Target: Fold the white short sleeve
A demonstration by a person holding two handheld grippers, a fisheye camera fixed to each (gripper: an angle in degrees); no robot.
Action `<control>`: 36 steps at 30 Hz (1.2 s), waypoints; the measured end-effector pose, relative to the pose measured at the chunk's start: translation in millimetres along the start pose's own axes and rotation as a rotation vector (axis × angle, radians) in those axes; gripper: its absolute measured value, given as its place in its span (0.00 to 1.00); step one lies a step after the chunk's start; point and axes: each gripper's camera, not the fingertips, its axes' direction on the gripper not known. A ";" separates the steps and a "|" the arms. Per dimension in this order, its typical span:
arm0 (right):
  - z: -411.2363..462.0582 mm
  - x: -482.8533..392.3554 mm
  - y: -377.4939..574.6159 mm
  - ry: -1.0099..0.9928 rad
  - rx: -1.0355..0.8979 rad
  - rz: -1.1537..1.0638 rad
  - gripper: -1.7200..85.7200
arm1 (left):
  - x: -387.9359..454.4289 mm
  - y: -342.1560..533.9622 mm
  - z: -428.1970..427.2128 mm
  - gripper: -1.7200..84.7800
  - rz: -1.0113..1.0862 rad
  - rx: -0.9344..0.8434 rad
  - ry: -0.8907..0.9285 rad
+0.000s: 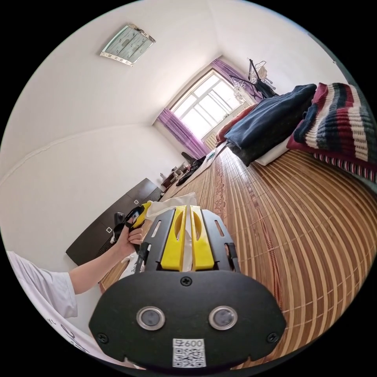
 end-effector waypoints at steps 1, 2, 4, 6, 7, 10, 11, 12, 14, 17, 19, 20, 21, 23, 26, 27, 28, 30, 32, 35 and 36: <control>-0.7 0.2 0.4 -0.001 0.000 0.004 0.01 | -5.3 3.9 -2.3 0.05 -0.007 -0.013 -0.002; -1.9 0.8 0.9 -0.006 0.003 0.009 0.01 | -6.6 6.2 -3.3 0.05 0.004 -0.020 0.002; -4.3 1.6 1.8 -0.019 0.008 0.015 0.01 | -8.7 13.8 -6.9 0.05 0.033 -0.028 0.001; -6.7 0.8 3.0 -0.022 0.014 0.016 0.01 | -19.4 21.6 -10.9 0.06 -0.035 -0.021 -0.047; -7.6 -0.5 3.7 -0.018 0.016 0.014 0.01 | -26.6 24.5 -12.7 0.06 -0.070 -0.014 -0.052; -8.2 -4.3 4.9 -0.015 0.008 0.005 0.01 | -46.9 28.8 -15.5 0.08 -0.182 -0.019 -0.070; -8.4 -5.0 5.2 -0.015 0.003 0.006 0.01 | -55.1 30.2 -17.5 0.10 -0.228 -0.031 -0.091; -8.6 -5.1 5.3 -0.015 0.001 0.007 0.01 | -56.8 32.1 -20.0 0.13 -0.226 -0.037 -0.122; -11.0 -4.8 5.8 -0.018 0.002 0.016 0.01 | -49.6 35.5 -22.7 0.14 -0.170 -0.048 -0.180; -14.2 -5.1 7.1 -0.023 0.007 0.021 0.01 | -31.4 43.5 -21.4 0.15 -0.092 -0.055 -0.279; -15.3 -6.0 7.9 -0.025 0.004 0.023 0.01 | -14.5 48.2 -12.8 0.16 -0.023 -0.023 -0.284; -16.1 -7.0 8.6 -0.023 0.002 0.023 0.01 | -9.5 48.4 -8.8 0.16 -0.003 -0.020 -0.281; -16.4 -7.7 8.9 -0.021 0.002 0.022 0.01 | 1.0 48.0 1.0 0.16 0.034 -0.020 -0.281; -17.9 -9.9 9.9 -0.018 0.000 0.020 0.01 | 16.5 47.6 19.8 0.16 0.088 -0.015 -0.294; -19.6 -10.0 10.5 -0.023 -0.006 0.028 0.01 | 27.4 45.8 70.7 0.17 0.132 -0.127 -0.306; -20.1 -10.0 10.6 -0.025 -0.006 0.030 0.01 | 26.1 45.0 96.3 0.16 0.135 -0.217 -0.305; -21.5 -10.2 10.8 -0.026 -0.006 0.032 0.01 | 24.9 45.1 109.0 0.16 0.134 -0.264 -0.306; -23.8 -10.9 11.2 -0.025 -0.003 0.036 0.01 | 20.5 50.4 154.3 0.15 0.152 -0.412 -0.314; -26.1 -12.5 11.4 -0.029 -0.004 0.037 0.01 | 19.6 56.9 178.2 0.13 0.167 -0.473 -0.395; -27.9 -14.2 10.8 -0.030 -0.015 0.041 0.01 | 31.6 74.0 200.7 0.06 0.291 -0.524 -0.487; -28.3 -14.5 10.7 -0.030 -0.017 0.042 0.01 | 39.6 82.2 201.7 0.06 0.340 -0.509 -0.516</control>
